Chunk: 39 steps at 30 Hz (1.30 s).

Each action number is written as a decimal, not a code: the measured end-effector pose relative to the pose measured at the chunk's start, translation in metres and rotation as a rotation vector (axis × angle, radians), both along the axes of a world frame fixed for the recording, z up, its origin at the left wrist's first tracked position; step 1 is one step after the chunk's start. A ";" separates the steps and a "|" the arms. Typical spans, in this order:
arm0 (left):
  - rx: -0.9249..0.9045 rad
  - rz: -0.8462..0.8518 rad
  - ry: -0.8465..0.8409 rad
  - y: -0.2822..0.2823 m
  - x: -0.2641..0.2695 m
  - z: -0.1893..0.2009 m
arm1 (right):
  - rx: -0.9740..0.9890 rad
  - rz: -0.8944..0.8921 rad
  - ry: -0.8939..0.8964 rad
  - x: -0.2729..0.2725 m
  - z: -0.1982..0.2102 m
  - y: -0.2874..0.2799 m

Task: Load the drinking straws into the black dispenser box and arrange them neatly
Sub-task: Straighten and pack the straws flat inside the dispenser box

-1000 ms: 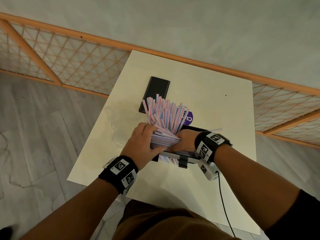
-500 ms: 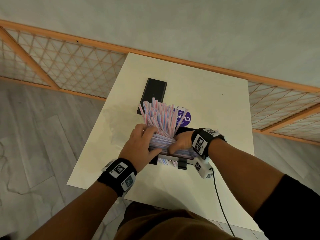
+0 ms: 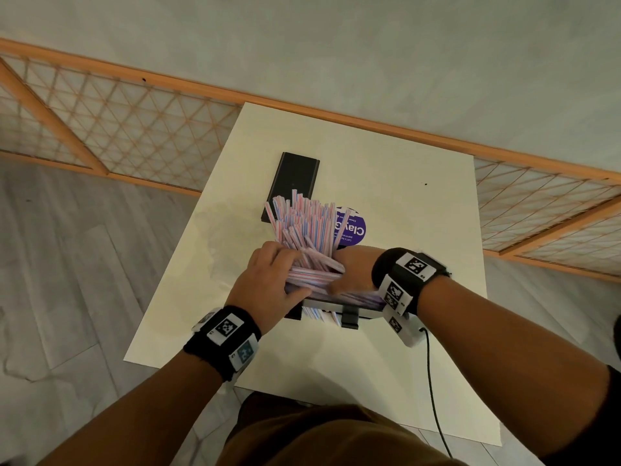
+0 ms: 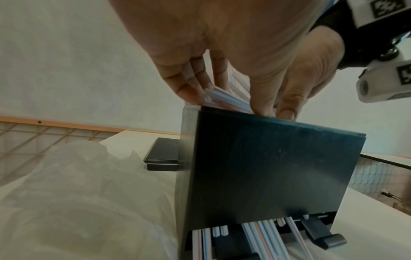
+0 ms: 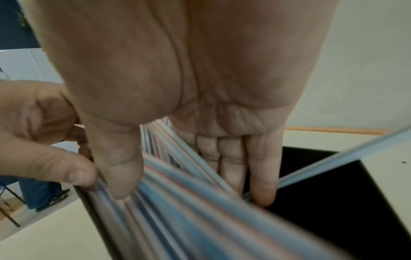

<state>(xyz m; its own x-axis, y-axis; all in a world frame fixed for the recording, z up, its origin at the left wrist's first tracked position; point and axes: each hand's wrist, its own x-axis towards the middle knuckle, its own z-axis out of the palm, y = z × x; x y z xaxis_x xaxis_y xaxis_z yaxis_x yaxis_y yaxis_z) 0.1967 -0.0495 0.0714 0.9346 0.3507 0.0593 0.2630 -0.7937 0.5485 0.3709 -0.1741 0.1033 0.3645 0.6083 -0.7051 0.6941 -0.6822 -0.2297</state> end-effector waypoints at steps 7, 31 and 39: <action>-0.133 0.087 0.038 0.007 -0.014 0.002 | -0.004 0.106 -0.124 -0.002 0.009 -0.013; 0.101 -0.185 -0.018 -0.004 -0.010 0.012 | 0.069 0.087 -0.112 -0.003 0.022 -0.025; 0.159 -0.238 0.165 -0.007 0.012 0.006 | -0.127 0.067 0.020 0.002 -0.003 -0.020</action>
